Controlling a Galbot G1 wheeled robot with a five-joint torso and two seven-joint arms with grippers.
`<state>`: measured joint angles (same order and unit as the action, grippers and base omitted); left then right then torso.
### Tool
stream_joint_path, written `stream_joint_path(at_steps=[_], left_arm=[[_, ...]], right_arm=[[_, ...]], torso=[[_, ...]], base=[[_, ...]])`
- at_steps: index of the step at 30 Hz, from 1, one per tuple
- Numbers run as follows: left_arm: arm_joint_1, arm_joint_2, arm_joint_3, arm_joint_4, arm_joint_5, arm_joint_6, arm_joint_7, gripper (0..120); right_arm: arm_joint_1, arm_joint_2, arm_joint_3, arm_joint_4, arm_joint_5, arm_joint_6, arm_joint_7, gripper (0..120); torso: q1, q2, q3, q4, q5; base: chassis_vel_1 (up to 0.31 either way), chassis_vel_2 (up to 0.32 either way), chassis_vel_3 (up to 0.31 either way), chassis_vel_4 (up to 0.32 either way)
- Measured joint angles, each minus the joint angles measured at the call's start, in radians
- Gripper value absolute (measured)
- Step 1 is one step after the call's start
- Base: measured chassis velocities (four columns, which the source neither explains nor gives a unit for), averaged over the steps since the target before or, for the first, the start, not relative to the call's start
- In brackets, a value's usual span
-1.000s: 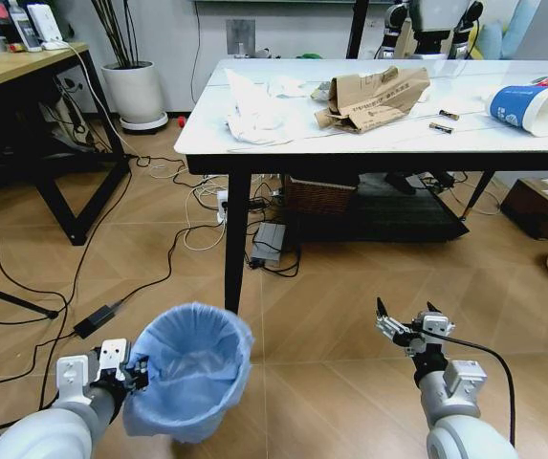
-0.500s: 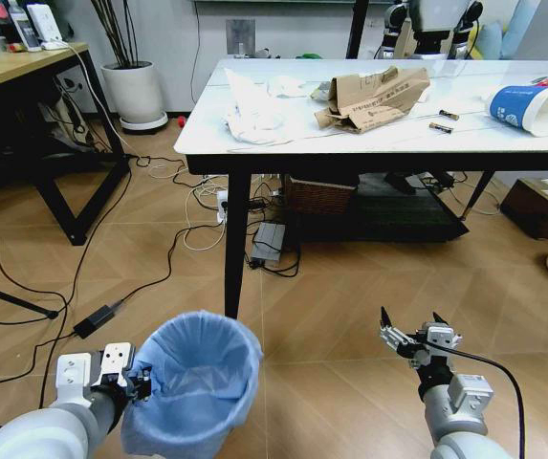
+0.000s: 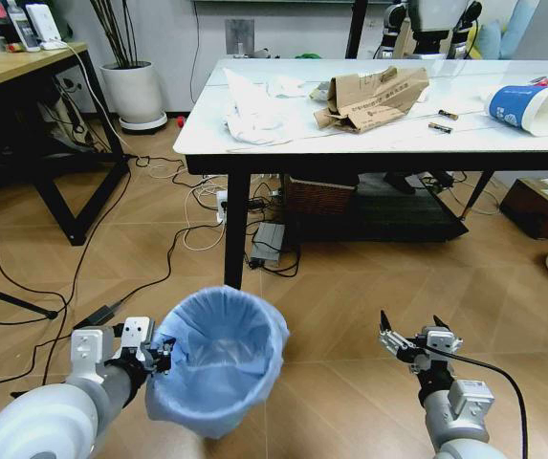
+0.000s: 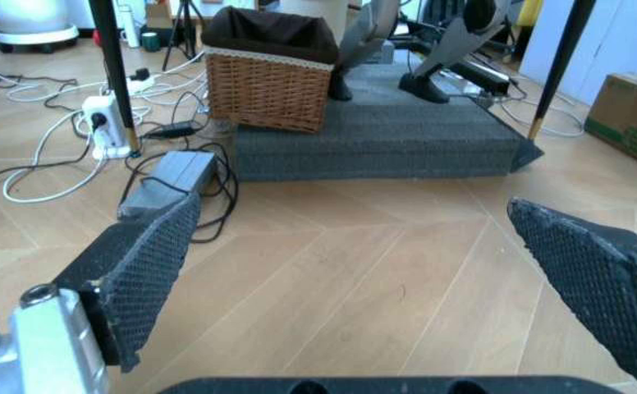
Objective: Pick up the trash bin and place the trash from the table into it.
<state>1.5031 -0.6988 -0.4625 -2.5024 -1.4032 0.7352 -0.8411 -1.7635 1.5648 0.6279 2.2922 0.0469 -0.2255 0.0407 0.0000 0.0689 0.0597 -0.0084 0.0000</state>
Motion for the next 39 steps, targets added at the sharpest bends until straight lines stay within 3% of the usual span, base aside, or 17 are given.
stream_joint_path(at_steps=[6,14,39], left_arm=[[0.0,0.014,0.071,0.001,-0.081,0.0,-0.005,0],[0.008,0.032,0.059,0.002,-0.177,0.0,-0.051,0],[0.02,0.069,0.009,0.002,-0.113,0.0,-0.078,0]], right_arm=[[-0.009,0.014,0.001,0.001,-0.008,0.004,0.0,100],[-0.021,0.024,0.003,0.014,-0.016,0.008,0.0,100],[-0.024,0.043,0.006,0.048,-0.012,-0.003,-0.011,100]], torso=[[0.0,0.0,0.0,0.0001,-0.0001],[0.0,0.0,0.0,0.0,-0.0001],[0.003,0.015,0.009,0.0001,-0.0001]], base=[[0.0,0.0,0.0,0.0],[0.0,0.0,0.0,0.0],[0.0,0.0,0.0,0.0]])
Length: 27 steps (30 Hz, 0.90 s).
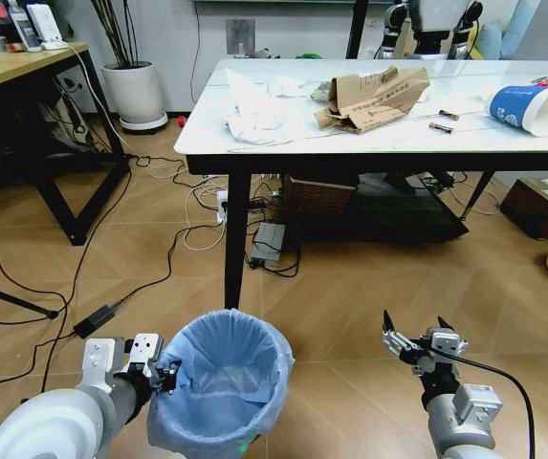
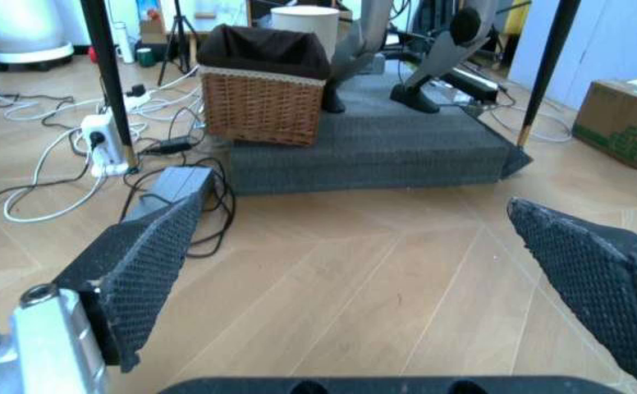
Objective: Pick up the trash bin and place the trash from the table into it.
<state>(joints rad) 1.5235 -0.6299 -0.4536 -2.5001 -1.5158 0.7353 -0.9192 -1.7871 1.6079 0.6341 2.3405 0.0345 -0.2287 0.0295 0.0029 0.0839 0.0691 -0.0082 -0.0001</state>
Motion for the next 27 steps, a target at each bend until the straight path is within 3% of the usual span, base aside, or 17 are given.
stream_joint_path(at_steps=[16,27], left_arm=[[0.003,0.001,-0.005,0.0,-0.014,0.0,0.001,0],[0.007,-0.002,-0.012,0.0,-0.009,0.0,0.001,0]], right_arm=[[-0.002,0.001,-0.003,0.024,0.012,0.002,0.001,100],[0.009,0.0,-0.012,0.005,0.012,0.002,0.0,100]], torso=[[0.015,0.076,0.063,-0.0004,0.0002],[0.023,0.107,0.086,-0.0003,0.0001]], base=[[-0.015,-0.01,-0.009,-0.013],[0.0,0.0,0.0,0.0]])
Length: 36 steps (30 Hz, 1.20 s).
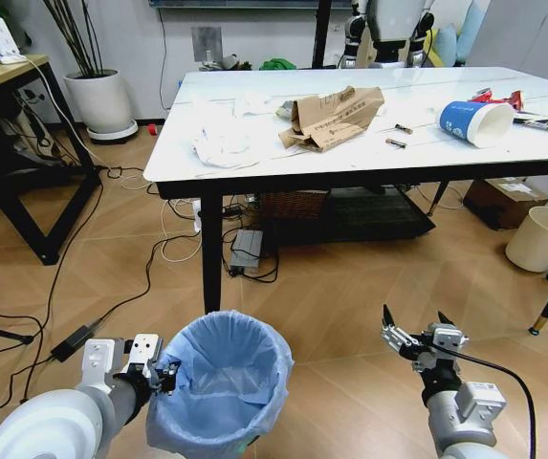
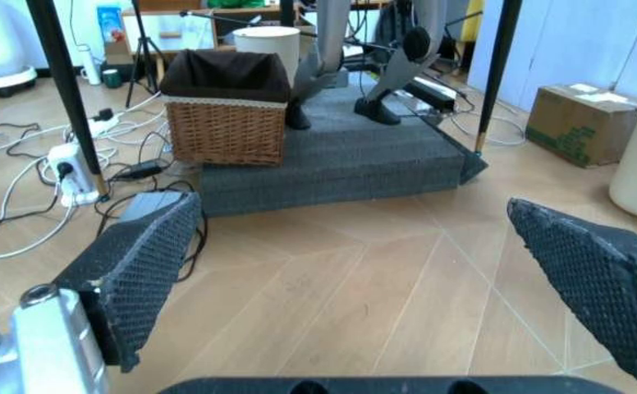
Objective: Pick up the trash bin and place the trash from the table into it.
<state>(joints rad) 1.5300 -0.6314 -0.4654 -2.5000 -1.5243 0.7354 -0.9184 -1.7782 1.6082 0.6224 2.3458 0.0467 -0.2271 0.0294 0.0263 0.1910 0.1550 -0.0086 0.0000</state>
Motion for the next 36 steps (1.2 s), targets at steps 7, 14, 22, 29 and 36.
stream_joint_path(at_steps=[7,14,22,29,36], left_arm=[[-0.001,0.0,0.0,0.0,0.0,0.0,0.0,0],[-0.002,0.002,0.001,0.0,-0.001,0.0,0.0,0],[-0.002,0.006,0.001,0.0,-0.004,0.0,0.0,0],[0.001,0.013,-0.002,0.0,-0.014,0.0,0.0,0],[0.0,0.013,0.0,0.0,-0.018,0.0,0.0,0]], right_arm=[[0.005,0.0,-0.004,-0.009,-0.001,0.0,-0.001,100],[0.015,0.0,-0.014,-0.024,-0.005,0.0,-0.006,100],[0.024,0.0,-0.016,-0.031,-0.008,0.0,-0.007,100],[0.041,0.0,-0.02,-0.038,-0.019,0.0,-0.015,100],[0.038,0.0,-0.021,-0.039,-0.026,0.003,-0.016,100]], torso=[[0.005,0.023,0.017,0.0,0.0],[0.014,0.054,0.04,0.0,0.0001],[0.023,0.078,0.055,0.0,0.0],[0.033,0.115,0.082,0.0,0.0001],[0.045,0.145,0.099,0.0,0.0]], base=[[0.0,0.0,0.0,0.0],[0.0,0.0,0.0,0.0],[0.0,0.0,0.0,0.0],[0.0,0.0,0.0,0.0],[0.0,0.0,0.0,0.0]])
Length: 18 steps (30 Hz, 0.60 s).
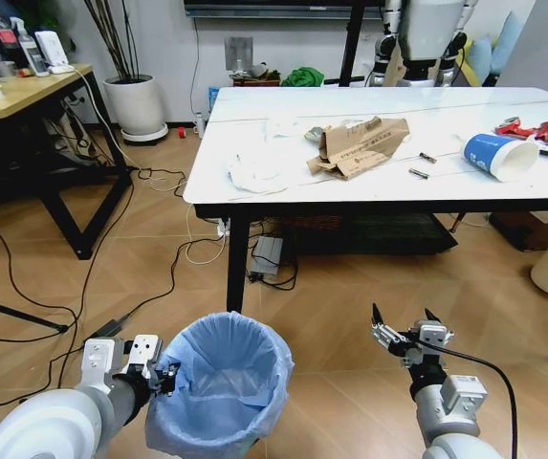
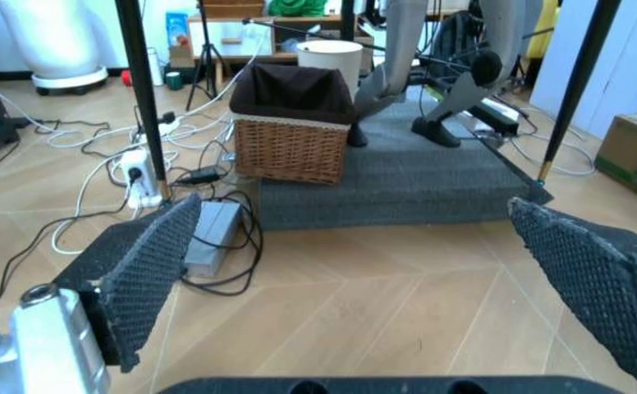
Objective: Pick up the trash bin and place the trash from the table into it.
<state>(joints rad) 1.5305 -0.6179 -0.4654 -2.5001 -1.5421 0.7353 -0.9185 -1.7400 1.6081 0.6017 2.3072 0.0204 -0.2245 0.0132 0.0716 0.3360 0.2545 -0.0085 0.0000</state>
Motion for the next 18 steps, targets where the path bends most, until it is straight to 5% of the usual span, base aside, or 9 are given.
stream_joint_path(at_steps=[18], left_arm=[[0.002,-0.009,0.003,0.0,0.007,0.0,0.0,0]], right_arm=[[-0.012,0.0,0.004,0.001,-0.005,0.006,0.001,100]], torso=[[0.021,0.063,0.043,0.0001,0.0]], base=[[0.0,0.0,0.0,0.0]])
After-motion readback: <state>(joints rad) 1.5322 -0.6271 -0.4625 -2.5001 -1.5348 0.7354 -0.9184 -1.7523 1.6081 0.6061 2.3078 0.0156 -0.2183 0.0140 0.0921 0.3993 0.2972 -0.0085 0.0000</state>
